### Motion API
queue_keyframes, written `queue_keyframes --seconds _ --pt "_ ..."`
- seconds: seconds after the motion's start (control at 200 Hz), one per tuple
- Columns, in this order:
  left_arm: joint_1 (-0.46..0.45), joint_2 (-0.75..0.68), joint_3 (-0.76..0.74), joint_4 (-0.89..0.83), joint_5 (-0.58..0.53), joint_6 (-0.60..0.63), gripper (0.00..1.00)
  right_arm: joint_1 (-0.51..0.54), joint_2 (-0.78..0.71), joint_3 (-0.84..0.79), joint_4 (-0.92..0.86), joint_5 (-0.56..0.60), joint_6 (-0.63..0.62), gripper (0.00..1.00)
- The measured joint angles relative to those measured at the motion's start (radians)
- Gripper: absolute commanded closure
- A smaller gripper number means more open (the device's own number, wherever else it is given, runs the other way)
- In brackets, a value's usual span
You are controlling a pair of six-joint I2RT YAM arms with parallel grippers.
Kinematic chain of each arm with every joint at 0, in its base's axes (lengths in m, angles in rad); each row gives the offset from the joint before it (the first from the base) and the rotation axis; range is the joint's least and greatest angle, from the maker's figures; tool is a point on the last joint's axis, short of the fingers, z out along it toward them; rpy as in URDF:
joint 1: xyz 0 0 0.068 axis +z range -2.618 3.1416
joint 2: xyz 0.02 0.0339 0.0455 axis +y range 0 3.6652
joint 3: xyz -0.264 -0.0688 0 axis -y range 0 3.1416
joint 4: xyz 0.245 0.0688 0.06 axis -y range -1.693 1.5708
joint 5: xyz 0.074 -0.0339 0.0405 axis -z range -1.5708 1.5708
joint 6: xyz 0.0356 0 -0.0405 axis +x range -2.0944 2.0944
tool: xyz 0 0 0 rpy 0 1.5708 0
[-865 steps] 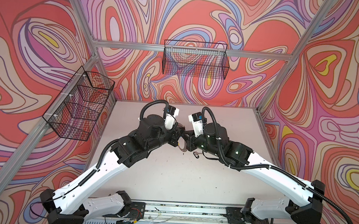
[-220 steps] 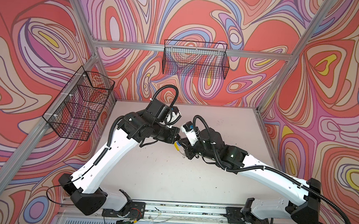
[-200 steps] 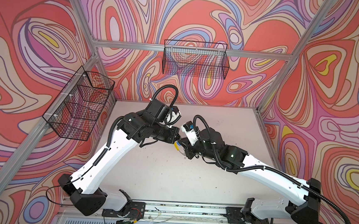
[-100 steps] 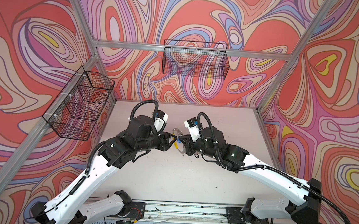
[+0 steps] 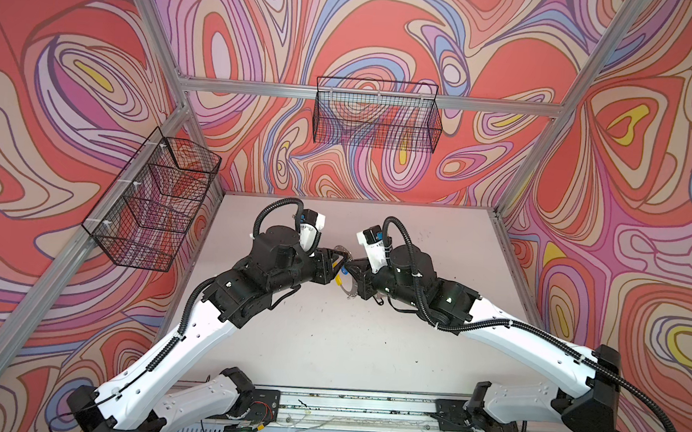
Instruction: Put the keys on the keyring
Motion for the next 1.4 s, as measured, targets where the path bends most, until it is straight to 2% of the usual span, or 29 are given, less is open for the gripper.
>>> queue_keyframes --seconds 0.18,0.31,0.421,0.771,1.187,1.227,1.402 --pt "0.0 0.023 0.003 0.01 0.004 0.001 0.69 0.0 0.0 -0.001 0.0 0.0 0.0 1.0" --pt "0.0 0.038 0.023 0.01 0.015 0.005 0.82 0.0 0.0 -0.003 0.0 0.0 0.0 1.0" --pt "0.0 0.041 0.032 0.017 0.018 0.008 0.88 0.0 0.0 -0.008 0.004 0.0 0.0 1.0" --pt "0.0 0.069 0.064 0.014 0.03 0.021 0.88 0.0 0.001 -0.01 0.006 0.0 0.0 1.0" --pt "0.0 0.102 0.111 -0.073 0.036 0.077 0.72 0.0 0.001 -0.01 0.007 -0.001 0.0 1.0" --pt "0.0 0.102 0.112 -0.079 0.036 0.083 0.73 0.0 0.001 -0.01 0.007 -0.001 0.0 1.0" --pt "0.0 0.102 0.116 -0.093 0.036 0.098 0.88 0.0 0.001 -0.01 0.007 -0.001 0.0 1.0"
